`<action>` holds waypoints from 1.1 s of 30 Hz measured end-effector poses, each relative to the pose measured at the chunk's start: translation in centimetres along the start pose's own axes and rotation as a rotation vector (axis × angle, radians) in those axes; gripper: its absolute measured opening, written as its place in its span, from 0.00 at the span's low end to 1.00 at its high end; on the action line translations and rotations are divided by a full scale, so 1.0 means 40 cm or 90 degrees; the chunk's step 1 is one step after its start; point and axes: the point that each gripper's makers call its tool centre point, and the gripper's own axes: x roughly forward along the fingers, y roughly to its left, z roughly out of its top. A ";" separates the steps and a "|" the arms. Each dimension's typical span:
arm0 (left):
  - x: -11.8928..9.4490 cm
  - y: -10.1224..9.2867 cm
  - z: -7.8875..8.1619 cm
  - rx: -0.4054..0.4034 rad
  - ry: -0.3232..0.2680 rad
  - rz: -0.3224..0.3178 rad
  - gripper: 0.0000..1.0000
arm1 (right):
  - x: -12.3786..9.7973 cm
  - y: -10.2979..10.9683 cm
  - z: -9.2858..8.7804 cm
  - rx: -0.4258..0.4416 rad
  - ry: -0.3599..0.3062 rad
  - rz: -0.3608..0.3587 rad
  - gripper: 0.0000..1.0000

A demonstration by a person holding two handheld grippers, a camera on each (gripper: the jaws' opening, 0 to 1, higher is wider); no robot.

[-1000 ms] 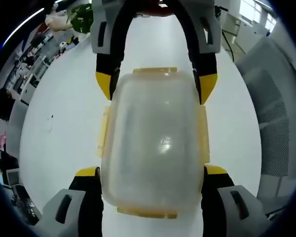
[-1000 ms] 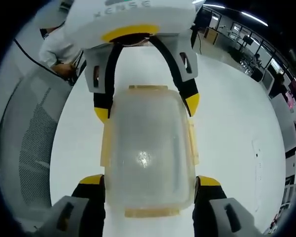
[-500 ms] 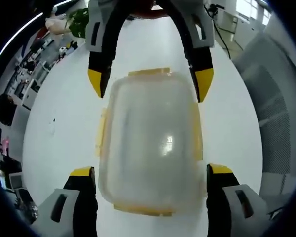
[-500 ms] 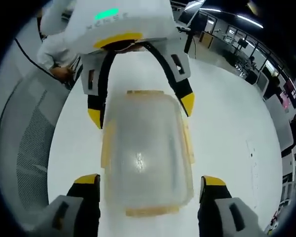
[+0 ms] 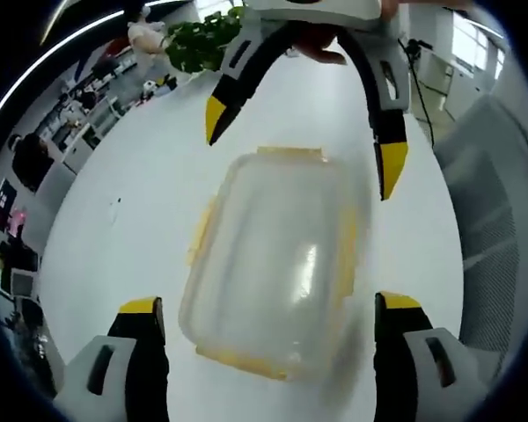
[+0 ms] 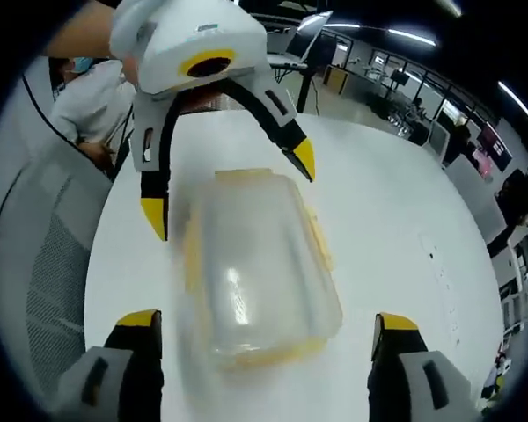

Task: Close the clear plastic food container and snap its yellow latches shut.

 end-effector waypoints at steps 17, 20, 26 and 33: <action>-0.026 -0.046 -0.034 -0.073 -0.027 0.027 0.96 | -0.029 0.027 -0.006 0.056 -0.041 -0.030 0.97; -0.030 -0.055 -0.034 -0.081 -0.030 0.031 0.96 | -0.034 0.028 -0.006 0.071 -0.049 -0.031 0.97; -0.044 -0.060 -0.034 -0.097 -0.041 0.043 0.95 | -0.044 0.034 -0.006 0.083 -0.063 -0.044 0.97; -0.059 -0.057 -0.055 -0.115 -0.040 0.066 0.95 | -0.052 0.055 -0.018 0.104 -0.074 -0.052 0.96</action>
